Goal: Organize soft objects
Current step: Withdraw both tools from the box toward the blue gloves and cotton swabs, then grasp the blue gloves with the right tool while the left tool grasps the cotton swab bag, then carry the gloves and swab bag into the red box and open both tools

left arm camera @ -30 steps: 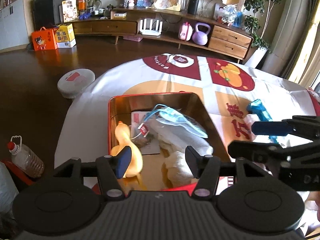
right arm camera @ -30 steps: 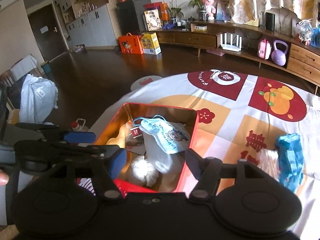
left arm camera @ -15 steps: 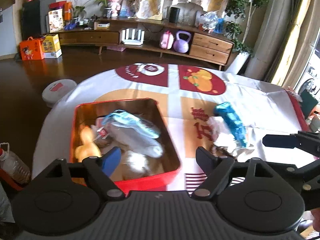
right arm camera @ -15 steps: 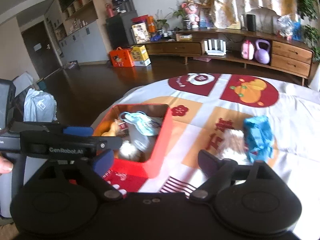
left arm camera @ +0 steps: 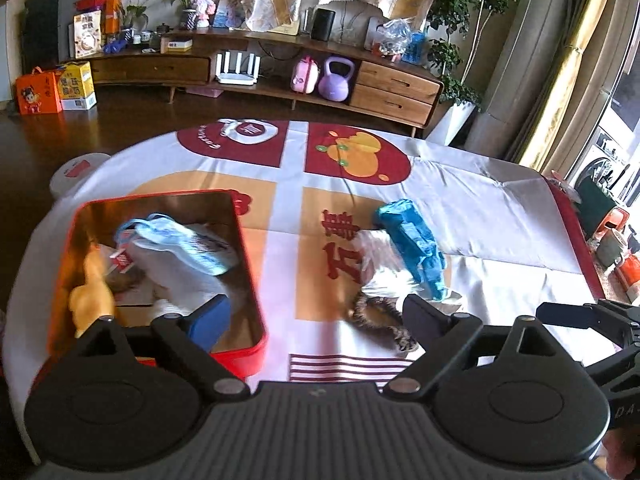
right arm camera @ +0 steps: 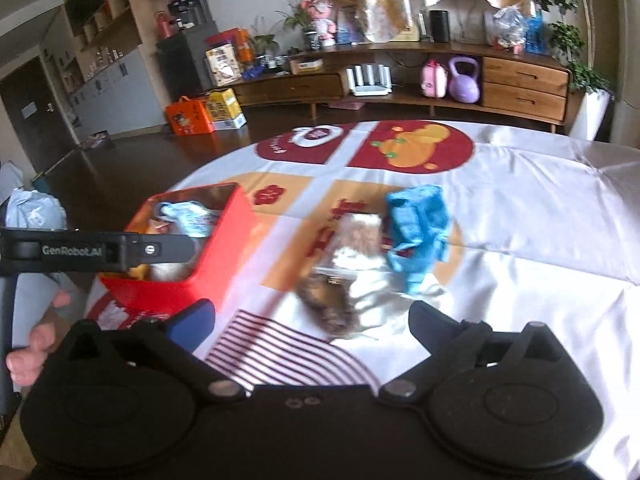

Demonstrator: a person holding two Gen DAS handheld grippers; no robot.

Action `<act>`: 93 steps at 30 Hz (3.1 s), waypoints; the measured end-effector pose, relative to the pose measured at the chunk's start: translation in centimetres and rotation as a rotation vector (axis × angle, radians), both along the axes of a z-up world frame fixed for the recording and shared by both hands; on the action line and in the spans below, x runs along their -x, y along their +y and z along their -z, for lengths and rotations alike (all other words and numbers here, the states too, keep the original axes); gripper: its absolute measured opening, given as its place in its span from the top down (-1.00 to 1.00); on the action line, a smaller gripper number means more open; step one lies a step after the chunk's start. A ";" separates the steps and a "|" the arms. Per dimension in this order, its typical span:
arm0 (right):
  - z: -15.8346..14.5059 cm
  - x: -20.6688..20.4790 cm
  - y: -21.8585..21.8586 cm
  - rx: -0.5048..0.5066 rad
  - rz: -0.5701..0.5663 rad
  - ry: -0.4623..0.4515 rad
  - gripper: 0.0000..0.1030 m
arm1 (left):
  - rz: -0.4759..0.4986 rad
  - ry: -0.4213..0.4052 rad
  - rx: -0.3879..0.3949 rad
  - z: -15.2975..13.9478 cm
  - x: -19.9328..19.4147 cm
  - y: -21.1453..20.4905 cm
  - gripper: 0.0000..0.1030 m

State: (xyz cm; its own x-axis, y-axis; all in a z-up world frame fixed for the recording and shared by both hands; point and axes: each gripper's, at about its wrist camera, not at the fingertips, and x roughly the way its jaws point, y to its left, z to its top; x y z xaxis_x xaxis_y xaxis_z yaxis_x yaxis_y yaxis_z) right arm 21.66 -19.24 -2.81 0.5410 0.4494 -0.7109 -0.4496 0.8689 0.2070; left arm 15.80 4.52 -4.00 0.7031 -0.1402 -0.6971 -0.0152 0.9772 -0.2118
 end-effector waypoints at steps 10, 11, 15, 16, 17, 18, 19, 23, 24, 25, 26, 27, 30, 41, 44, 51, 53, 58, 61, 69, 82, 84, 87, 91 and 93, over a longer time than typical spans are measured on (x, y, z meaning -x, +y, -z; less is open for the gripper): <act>1.0 -4.7 -4.5 0.034 0.095 -0.007 -1.00 | 0.047 0.003 -0.027 1.2 -3.8 -4.0 -0.81; 1.1 -5.3 -4.8 0.038 0.104 -0.006 -1.00 | 0.051 0.004 -0.031 1.4 -4.3 -4.4 -0.81; 1.5 -7.7 -5.6 0.036 0.129 0.004 -1.00 | 0.065 0.018 -0.056 2.4 -5.8 -6.0 -0.81; 1.7 -8.4 -5.7 0.033 0.132 0.010 -1.00 | 0.070 0.022 -0.063 2.6 -6.2 -6.3 -0.81; 1.9 -8.9 -5.6 0.034 0.134 0.014 -1.00 | 0.073 0.025 -0.069 2.9 -6.5 -6.6 -0.81; 2.1 -9.4 -5.6 0.036 0.136 0.018 -1.00 | 0.075 0.030 -0.077 3.3 -7.0 -6.9 -0.81; 2.3 -9.9 -5.5 0.039 0.139 0.023 -1.00 | 0.077 0.034 -0.081 3.6 -7.3 -7.2 -0.81; 3.5 -11.8 -5.3 0.035 0.149 0.053 -1.00 | 0.083 0.055 -0.089 4.9 -9.0 -8.0 -0.81; 3.8 -12.3 -5.3 0.036 0.155 0.063 -1.00 | 0.083 0.059 -0.093 5.2 -9.5 -8.2 -0.81; 4.2 -12.9 -5.2 0.036 0.163 0.073 -1.00 | 0.082 0.061 -0.095 5.5 -9.9 -8.4 -0.81; 4.5 -13.5 -5.1 0.034 0.170 0.083 -1.00 | 0.079 0.066 -0.098 5.8 -10.3 -8.7 -0.81; 4.8 -14.0 -5.0 0.032 0.175 0.093 -0.99 | 0.078 0.070 -0.099 6.1 -10.8 -8.9 -0.81; 5.9 -15.6 -4.4 0.035 0.182 0.116 -0.99 | 0.072 0.072 -0.122 7.2 -12.0 -9.6 -0.81; 9.5 -19.4 -1.1 0.084 0.157 0.166 -0.89 | 0.017 0.094 -0.094 10.8 -14.9 -9.2 -0.81; 10.5 -19.9 -0.4 0.104 0.158 0.175 -0.77 | 0.017 0.097 -0.072 11.3 -15.1 -8.8 -0.81; 11.1 -19.8 0.7 0.176 0.144 0.126 -0.33 | 0.019 0.057 -0.056 11.3 -14.9 -8.4 -0.46; 11.0 -19.6 1.1 0.200 0.125 0.108 -0.03 | 0.014 0.049 -0.051 11.2 -14.9 -8.3 -0.20; 10.7 -18.9 1.9 0.243 0.092 0.069 0.70 | 0.015 0.037 -0.036 11.0 -14.8 -7.7 0.24; 10.2 -18.6 2.1 0.260 0.091 0.046 0.86 | 0.023 0.035 -0.025 10.8 -14.7 -7.3 0.33; 6.7 -16.4 1.2 0.239 0.078 -0.015 0.90 | 0.010 0.001 0.005 8.3 -12.6 -6.2 0.34; -0.3 -10.0 4.6 0.102 -0.031 -0.049 0.90 | -0.154 -0.043 0.037 1.4 -2.9 0.7 0.34; -0.9 -9.2 6.3 0.096 -0.067 -0.052 0.90 | -0.188 -0.045 0.037 0.8 -1.5 2.2 0.34; -1.4 -8.1 8.9 0.093 -0.112 -0.058 0.90 | -0.221 -0.053 0.045 0.3 0.0 4.3 0.34; -1.8 -6.9 12.1 0.091 -0.158 -0.058 0.90 | -0.243 -0.051 0.051 0.2 1.1 6.5 0.34; -1.8 -6.4 13.2 0.090 -0.172 -0.055 0.90 | -0.249 -0.046 0.055 0.4 1.4 7.5 0.34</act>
